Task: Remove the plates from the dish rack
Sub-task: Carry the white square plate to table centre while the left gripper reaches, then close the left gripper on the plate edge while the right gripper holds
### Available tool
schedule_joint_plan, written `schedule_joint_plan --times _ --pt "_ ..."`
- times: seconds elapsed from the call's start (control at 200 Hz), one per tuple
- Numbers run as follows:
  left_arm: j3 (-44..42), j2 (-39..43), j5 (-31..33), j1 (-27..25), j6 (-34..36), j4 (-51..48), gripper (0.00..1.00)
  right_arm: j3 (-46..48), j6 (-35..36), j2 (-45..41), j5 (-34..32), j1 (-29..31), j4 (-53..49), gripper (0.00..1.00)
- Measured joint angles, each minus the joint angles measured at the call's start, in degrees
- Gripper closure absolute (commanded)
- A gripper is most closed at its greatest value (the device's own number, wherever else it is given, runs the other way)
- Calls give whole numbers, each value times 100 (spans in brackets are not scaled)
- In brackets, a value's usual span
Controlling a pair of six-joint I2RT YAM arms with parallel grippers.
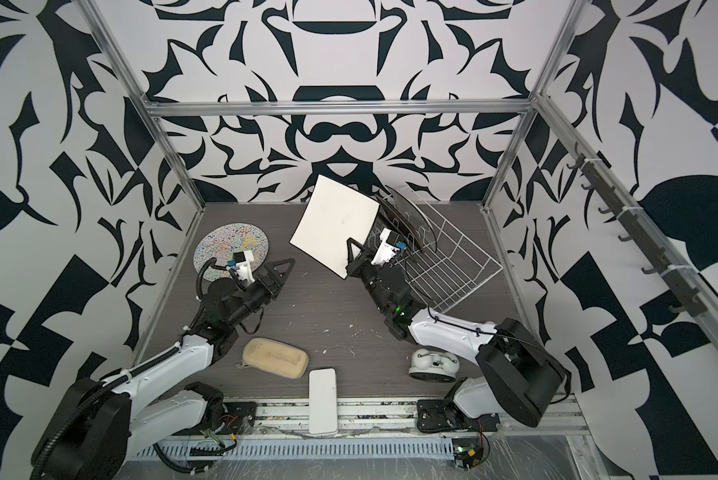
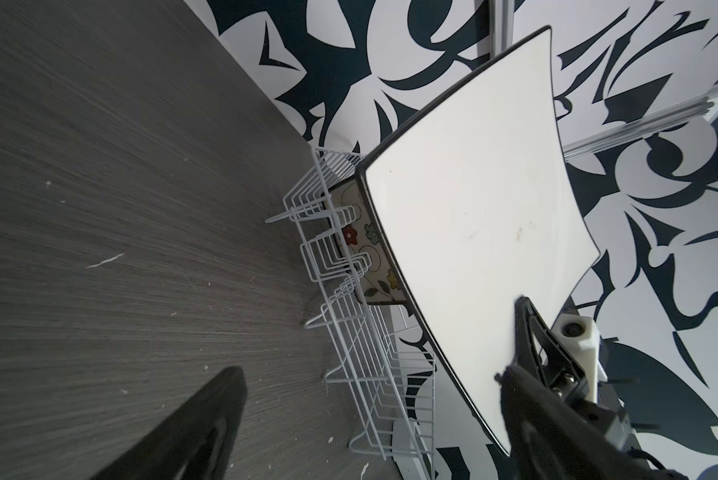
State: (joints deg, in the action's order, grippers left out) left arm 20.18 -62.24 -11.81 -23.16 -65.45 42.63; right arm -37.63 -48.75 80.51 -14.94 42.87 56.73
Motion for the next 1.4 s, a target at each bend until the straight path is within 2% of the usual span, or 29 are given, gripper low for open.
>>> schedule_joint_plan --times 0.245,0.545,0.755,0.98,1.015,1.215,1.4 --pt "-70 -225 76 -7 -216 857 0 0 -245 409 -120 140 527 100" --pt "-68 -1150 118 -11 -584 2129 2 -15 -417 761 -140 354 787 100" --pt "-48 -2063 116 -11 -966 3088 10 -114 -463 796 -170 437 820 100" --pt "291 -2345 74 -181 -1058 3456 14 -188 -549 883 -291 463 909 100" --pt "323 -2345 90 -208 -1060 3493 19 -199 -562 898 -308 468 907 100" --pt "382 -2345 199 -251 -1071 3589 27 -271 -758 970 -446 481 907 100" --pt "629 -2347 214 -282 -1119 3595 30 -282 -894 970 -557 479 916 100"
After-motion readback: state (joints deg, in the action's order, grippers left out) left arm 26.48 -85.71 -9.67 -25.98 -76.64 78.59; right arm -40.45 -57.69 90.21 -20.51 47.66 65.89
